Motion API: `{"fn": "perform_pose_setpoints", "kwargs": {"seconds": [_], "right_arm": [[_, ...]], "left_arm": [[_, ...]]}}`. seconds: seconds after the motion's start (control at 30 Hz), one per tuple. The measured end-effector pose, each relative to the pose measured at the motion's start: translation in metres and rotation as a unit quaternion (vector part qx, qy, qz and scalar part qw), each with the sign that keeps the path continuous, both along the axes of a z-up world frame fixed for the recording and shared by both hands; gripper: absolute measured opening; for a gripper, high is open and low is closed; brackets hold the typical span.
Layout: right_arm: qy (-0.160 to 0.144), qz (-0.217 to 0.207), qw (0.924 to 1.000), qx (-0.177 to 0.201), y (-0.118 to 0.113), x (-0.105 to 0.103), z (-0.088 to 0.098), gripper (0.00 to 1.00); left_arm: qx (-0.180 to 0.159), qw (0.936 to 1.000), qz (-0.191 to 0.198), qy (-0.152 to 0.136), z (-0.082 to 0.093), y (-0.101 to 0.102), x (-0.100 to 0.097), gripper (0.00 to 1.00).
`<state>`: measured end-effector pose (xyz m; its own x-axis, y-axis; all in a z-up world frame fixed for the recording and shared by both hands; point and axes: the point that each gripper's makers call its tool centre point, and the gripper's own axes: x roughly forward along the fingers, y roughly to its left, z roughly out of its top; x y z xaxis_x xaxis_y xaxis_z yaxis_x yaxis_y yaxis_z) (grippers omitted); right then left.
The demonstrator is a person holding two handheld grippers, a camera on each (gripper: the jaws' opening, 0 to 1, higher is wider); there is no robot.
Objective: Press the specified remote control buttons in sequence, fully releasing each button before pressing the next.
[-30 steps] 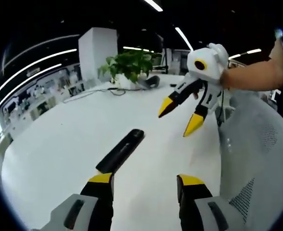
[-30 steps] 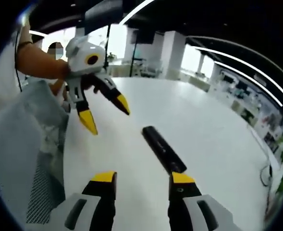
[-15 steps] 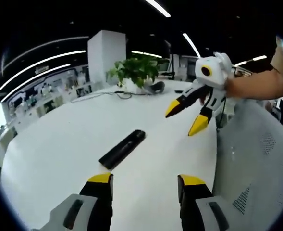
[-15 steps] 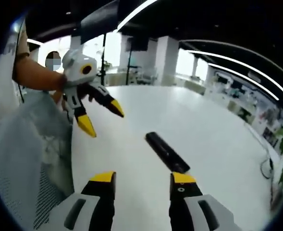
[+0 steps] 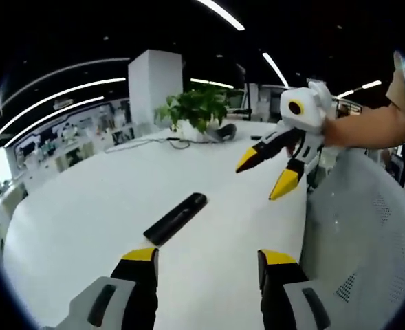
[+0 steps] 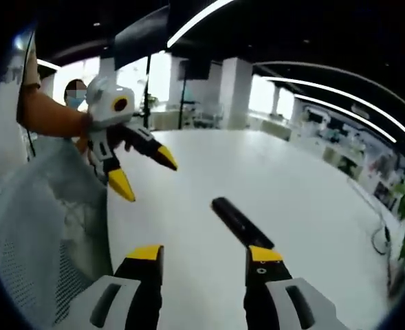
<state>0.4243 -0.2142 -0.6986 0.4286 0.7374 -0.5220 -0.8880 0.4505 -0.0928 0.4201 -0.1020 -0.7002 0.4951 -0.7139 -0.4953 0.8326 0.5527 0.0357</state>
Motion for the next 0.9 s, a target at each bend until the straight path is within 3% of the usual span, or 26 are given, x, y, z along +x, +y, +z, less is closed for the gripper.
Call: {"fn": "perform_pose_setpoints", "kwargs": {"seconds": [0.33, 0.47, 0.63, 0.8, 0.9], "right_arm": [[-0.003, -0.003, 0.9999, 0.013, 0.005, -0.008, 0.006, 0.45], [-0.001, -0.008, 0.9998, 0.021, 0.006, -0.010, 0.008, 0.51], [0.004, -0.015, 0.9992, 0.036, 0.005, -0.016, 0.012, 0.53], [0.011, -0.029, 0.9983, 0.049, 0.003, -0.020, 0.014, 0.62], [0.006, -0.040, 0.9978, 0.053, 0.001, -0.020, 0.017, 0.68]], "left_arm": [[-0.009, 1.0000, 0.001, -0.003, 0.006, -0.004, -0.007, 0.70], [-0.024, 0.9997, 0.007, -0.008, 0.014, -0.005, -0.009, 0.72], [-0.027, 0.9996, 0.005, -0.005, 0.012, -0.005, -0.015, 0.76], [-0.039, 0.9991, 0.014, -0.005, 0.013, -0.006, -0.017, 0.89], [-0.043, 0.9990, 0.013, -0.006, 0.015, -0.008, -0.017, 0.90]]}}
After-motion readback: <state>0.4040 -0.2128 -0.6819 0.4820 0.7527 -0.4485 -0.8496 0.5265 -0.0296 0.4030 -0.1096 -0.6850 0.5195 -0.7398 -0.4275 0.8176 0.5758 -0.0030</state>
